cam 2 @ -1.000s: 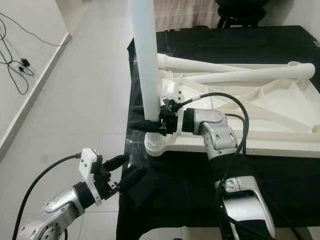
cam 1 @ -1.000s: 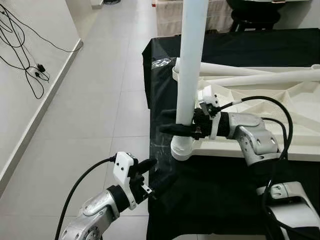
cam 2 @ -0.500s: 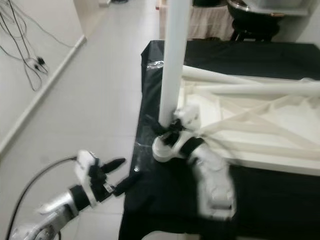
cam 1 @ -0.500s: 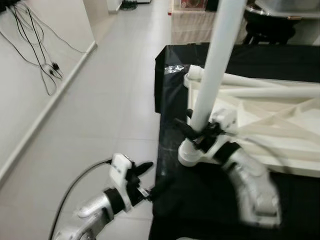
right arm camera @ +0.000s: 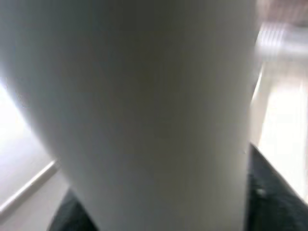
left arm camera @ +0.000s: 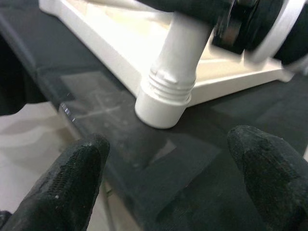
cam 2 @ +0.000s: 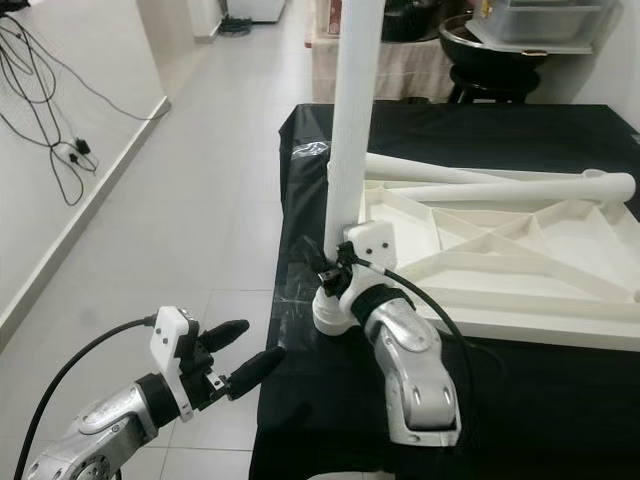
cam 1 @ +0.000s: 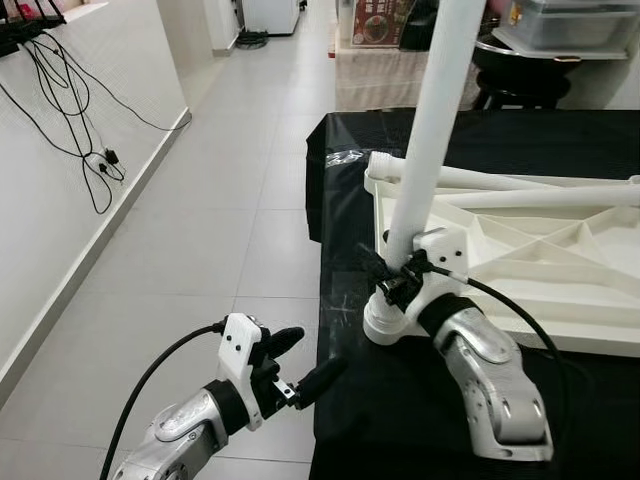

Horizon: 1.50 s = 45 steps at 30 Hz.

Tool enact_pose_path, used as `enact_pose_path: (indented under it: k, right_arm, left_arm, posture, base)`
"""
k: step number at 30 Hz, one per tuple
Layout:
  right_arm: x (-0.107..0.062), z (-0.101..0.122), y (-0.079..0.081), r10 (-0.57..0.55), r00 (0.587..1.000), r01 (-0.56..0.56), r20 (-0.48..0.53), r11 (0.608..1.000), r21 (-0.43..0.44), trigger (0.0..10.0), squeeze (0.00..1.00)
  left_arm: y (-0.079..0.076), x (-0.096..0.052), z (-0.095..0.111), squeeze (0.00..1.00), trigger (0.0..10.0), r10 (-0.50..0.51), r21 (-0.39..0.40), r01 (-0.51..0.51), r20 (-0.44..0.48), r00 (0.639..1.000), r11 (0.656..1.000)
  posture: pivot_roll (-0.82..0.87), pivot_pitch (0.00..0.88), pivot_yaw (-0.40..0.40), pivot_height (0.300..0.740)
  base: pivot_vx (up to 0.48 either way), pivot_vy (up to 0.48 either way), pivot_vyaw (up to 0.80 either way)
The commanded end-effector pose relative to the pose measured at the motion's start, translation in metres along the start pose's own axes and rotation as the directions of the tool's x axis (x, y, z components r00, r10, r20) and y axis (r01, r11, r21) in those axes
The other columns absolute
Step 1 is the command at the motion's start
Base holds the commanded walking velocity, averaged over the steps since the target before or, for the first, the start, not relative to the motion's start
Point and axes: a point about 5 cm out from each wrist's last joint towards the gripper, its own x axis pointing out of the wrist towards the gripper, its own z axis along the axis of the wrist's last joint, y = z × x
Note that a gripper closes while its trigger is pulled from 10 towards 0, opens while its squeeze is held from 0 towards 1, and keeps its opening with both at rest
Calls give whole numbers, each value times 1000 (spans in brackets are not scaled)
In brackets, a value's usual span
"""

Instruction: Building children table

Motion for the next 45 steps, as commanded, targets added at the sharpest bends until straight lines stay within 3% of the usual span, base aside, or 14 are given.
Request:
enact_pose_path:
  k: [1, 5, 6, 7, 10, 16, 17, 19, 20, 30, 37, 38, 40, 45]
  right_arm:
    - [1, 0, 6, 90, 996, -90, -5, 995, 39, 10000, 1000]
    - [4, 10, 12, 253, 967, -254, 33, 967, 23, 10000, 1000]
    - [6, 13, 7, 341, 940, -340, 10, 940, -27, 10000, 318]
    - [6, 14, 3, 441, 897, -442, -25, 895, -62, 10000, 0]
    - [5, 13, -5, 600, 792, -610, -113, 786, -103, 10000, 0]
    - [17, 16, -8, 671, 728, -685, -140, 722, -98, 10000, 0]
    - [20, 17, -9, 674, 725, -687, -138, 721, -92, 7490, 0]
    - [22, 18, -10, 675, 725, -688, -136, 720, -88, 7490, 0]
    - [23, 18, -11, 677, 724, -689, -135, 719, -87, 0, 0]
    - [13, 12, -29, 673, 725, -686, -147, 724, -74, 0, 0]
    - [-3, -4, -34, 508, 841, -529, -186, 843, -90, 0, 0]
    - [-5, -7, -33, 466, 865, -487, -185, 869, -89, 0, 0]
    - [-15, -31, -21, -49, 982, 28, -181, 993, -118, 0, 0]
    - [-22, -40, -4, -154, 969, 110, -195, 970, -218, 0, 0]
  left_arm:
    - [0, -4, -2, 0, 10000, 9, 26, -8, -29, 1000, 1000]
    - [-6, -7, -2, 0, 10000, -23, 35, 24, -40, 999, 999]
    - [-13, -9, -4, 0, 10000, -65, 46, 68, -69, 996, 997]
    - [-17, -10, -6, 0, 10000, -83, 58, 88, -88, 993, 994]
    - [-21, -9, -7, 0, 10000, -95, 75, 103, -103, 990, 992]
    - [-16, -3, -10, 0, 10000, -76, 71, 82, -92, 993, 994]
    - [-14, -3, -10, 0, 10000, -65, 60, 70, -84, 994, 996]
    - [-13, -3, -10, 0, 10000, -59, 52, 63, -79, 995, 997]
    - [-13, -3, -10, 0, 10000, -55, 49, 59, -77, 996, 997]
    - [-14, -3, -8, 0, 10000, -46, 49, 49, -55, 997, 998]
    - [-15, -1, -7, 0, 10000, -61, 38, 63, -44, 997, 997]
    - [-16, -1, -7, 0, 10000, -62, 37, 64, -43, 997, 997]
    - [-15, -1, -5, 0, 10000, -62, 32, 63, -38, 997, 997]
    - [-13, -1, -5, 0, 10000, -64, 22, 65, -39, 997, 998]
  posture:
    - [-29, 161, 60, 740]
    - [-29, 161, 60, 740]
    - [-15, 152, 61, 740]
    - [-10, 146, 59, 740]
    - [-5, 143, 58, 740]
    - [6, 142, 56, 740]
    - [7, 142, 56, 740]
    - [7, 142, 56, 740]
    - [7, 142, 56, 740]
    - [-19, 161, 62, 740]
    - [-78, 190, 36, 740]
    - [-78, 190, 36, 740]
    - [-106, 214, 29, 740]
    - [-105, 202, 45, 740]
  base:
    - [0, 0, 0]
    - [0, 0, 0]
    - [0, 0, 0]
    - [0, 0, 0]
    - [0, 0, 0]
    - [0, 0, 0]
    - [0, 0, 0]
    - [0, 0, 0]
    - [0, 0, 0]
    - [0, 0, 0]
    - [0, 0, 0]
    - [0, 0, 0]
    - [0, 0, 0]
    - [0, 0, 0]
